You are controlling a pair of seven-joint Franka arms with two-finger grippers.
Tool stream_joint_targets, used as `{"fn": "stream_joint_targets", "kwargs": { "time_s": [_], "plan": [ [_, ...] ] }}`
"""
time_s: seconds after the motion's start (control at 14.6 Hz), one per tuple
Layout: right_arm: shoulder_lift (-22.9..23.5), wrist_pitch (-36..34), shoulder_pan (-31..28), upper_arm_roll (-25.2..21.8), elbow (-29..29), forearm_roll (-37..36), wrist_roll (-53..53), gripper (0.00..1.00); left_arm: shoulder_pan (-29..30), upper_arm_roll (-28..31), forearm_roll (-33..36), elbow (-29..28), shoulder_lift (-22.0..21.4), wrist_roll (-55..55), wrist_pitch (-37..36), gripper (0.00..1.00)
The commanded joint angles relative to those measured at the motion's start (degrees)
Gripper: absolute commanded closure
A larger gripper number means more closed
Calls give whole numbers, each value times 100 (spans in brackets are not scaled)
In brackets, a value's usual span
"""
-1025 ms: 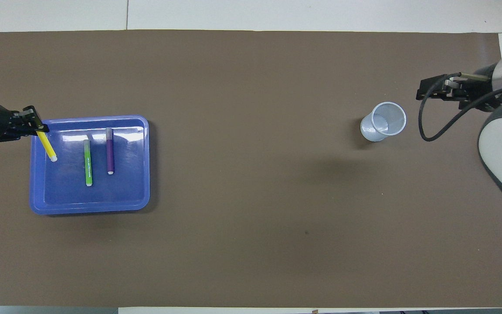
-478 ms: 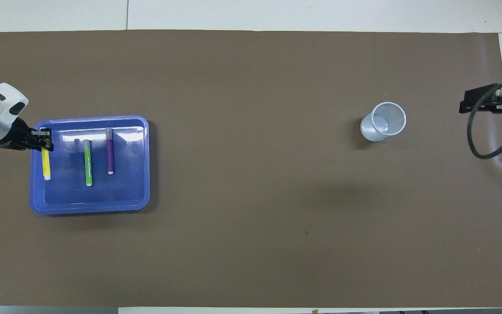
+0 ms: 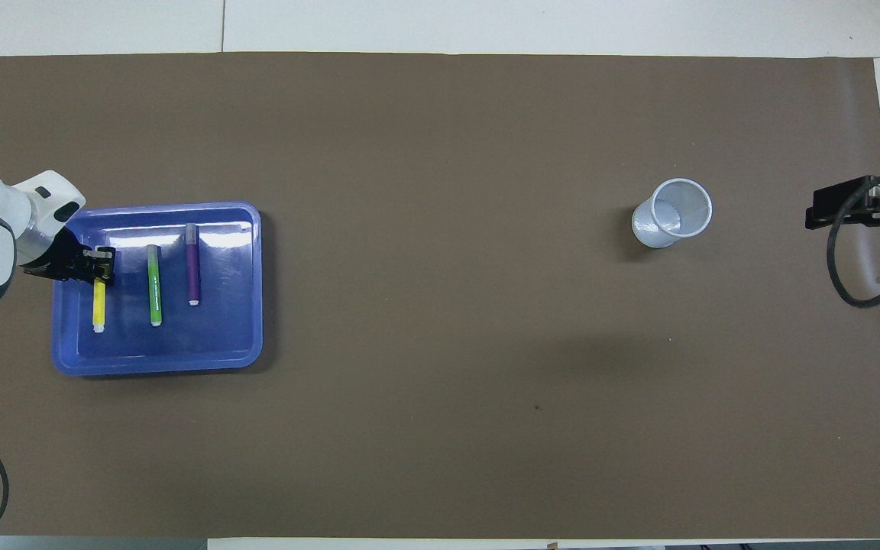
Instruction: Right arm passes pens to left for tray arrangement
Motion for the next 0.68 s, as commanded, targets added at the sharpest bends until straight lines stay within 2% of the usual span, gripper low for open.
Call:
{"fn": "stream_joint_targets", "kwargs": {
  "time_s": [0.0,0.34,0.62],
  "plan": [
    [4,-69,-14,19,37,11,0,0,29,27,120,-253,-122,54,320,1],
    [22,-95,-14,37,143,-24,132,0,-32,18,120,-131,-139,62,285,0],
    [4,-34,-14,37,64,-42,159,0,-357,-26,120,510,-314,62,-30,0]
  ]
}}
